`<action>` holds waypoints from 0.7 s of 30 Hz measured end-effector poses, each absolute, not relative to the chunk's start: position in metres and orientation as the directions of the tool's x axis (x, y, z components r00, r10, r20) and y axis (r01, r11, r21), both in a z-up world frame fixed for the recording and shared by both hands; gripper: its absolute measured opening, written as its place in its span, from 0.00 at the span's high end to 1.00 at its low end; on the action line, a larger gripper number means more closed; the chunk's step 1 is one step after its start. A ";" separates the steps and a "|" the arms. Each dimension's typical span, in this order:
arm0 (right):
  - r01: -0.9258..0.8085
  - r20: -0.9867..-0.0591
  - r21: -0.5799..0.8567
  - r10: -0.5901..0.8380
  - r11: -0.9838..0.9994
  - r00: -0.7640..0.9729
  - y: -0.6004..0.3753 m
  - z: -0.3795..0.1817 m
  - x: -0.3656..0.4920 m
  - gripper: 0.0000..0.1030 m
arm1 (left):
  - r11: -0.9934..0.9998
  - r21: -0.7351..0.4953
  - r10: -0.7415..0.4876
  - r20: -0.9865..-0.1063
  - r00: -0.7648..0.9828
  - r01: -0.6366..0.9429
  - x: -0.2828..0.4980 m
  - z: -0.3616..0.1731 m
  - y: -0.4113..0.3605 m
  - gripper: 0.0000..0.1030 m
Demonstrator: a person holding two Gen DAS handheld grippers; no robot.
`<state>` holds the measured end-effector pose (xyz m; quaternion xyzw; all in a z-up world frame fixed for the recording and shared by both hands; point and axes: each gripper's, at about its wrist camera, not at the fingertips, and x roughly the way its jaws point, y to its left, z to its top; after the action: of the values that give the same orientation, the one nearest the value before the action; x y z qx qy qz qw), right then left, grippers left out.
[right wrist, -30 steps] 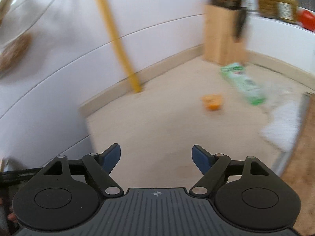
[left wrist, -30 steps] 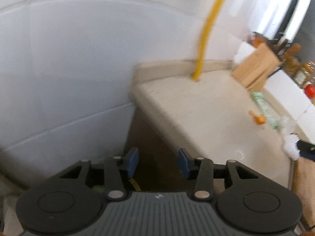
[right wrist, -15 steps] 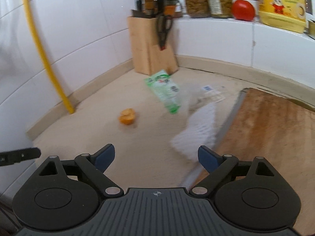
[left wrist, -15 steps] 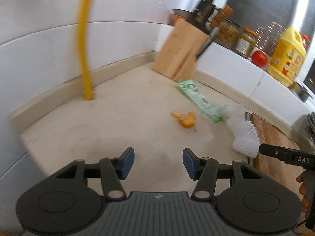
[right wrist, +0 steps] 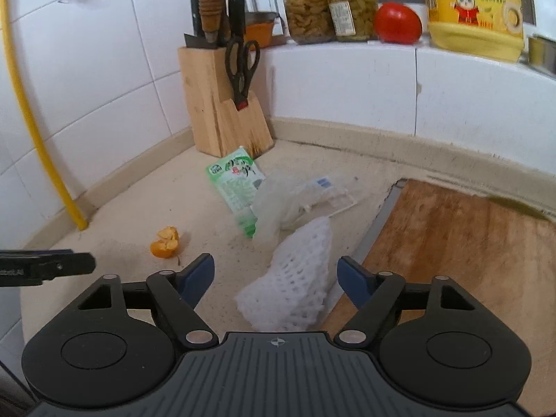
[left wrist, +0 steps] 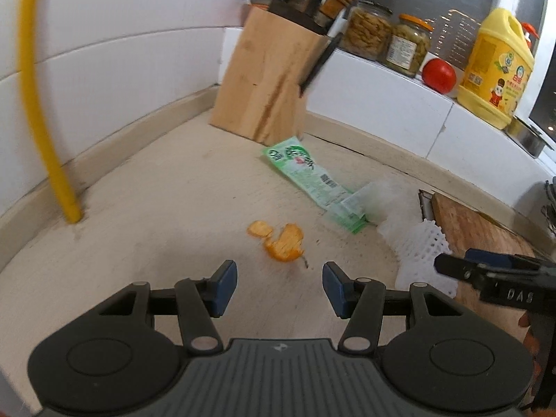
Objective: Collect trash
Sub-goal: 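Lower the left tool onto the orange peel piece and grasp it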
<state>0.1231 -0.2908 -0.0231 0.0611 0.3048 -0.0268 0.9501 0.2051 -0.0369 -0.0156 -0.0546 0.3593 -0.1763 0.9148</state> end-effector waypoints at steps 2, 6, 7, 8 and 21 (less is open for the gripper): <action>0.100 -0.587 0.092 -0.027 0.991 0.809 -0.289 -0.025 0.127 0.19 | 0.927 -0.225 -0.372 -0.646 0.666 0.300 0.219 -0.020 -0.042 0.53; 0.115 -0.592 0.091 -0.039 0.989 0.805 -0.288 -0.027 0.136 0.20 | 0.921 -0.217 -0.383 -0.661 0.645 0.324 0.244 -0.030 -0.051 0.53; 0.112 -0.597 0.085 -0.040 0.990 0.801 -0.287 -0.028 0.139 0.20 | 0.919 -0.217 -0.385 -0.664 0.641 0.328 0.249 -0.033 -0.053 0.53; 0.114 -0.597 0.079 -0.045 0.990 0.801 -0.285 -0.029 0.141 0.20 | 0.918 -0.216 -0.386 -0.669 0.635 0.331 0.254 -0.037 -0.055 0.53; 0.106 -0.643 0.068 -0.038 0.992 0.765 -0.280 -0.041 0.166 0.26 | 0.918 -0.216 -0.384 -0.693 0.610 0.332 0.283 -0.059 -0.061 0.54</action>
<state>0.1662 -0.2796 -0.0413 0.0500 0.3408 -0.0383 0.9380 0.2829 -0.0611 -0.0593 -0.0327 0.3936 -0.1996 0.8968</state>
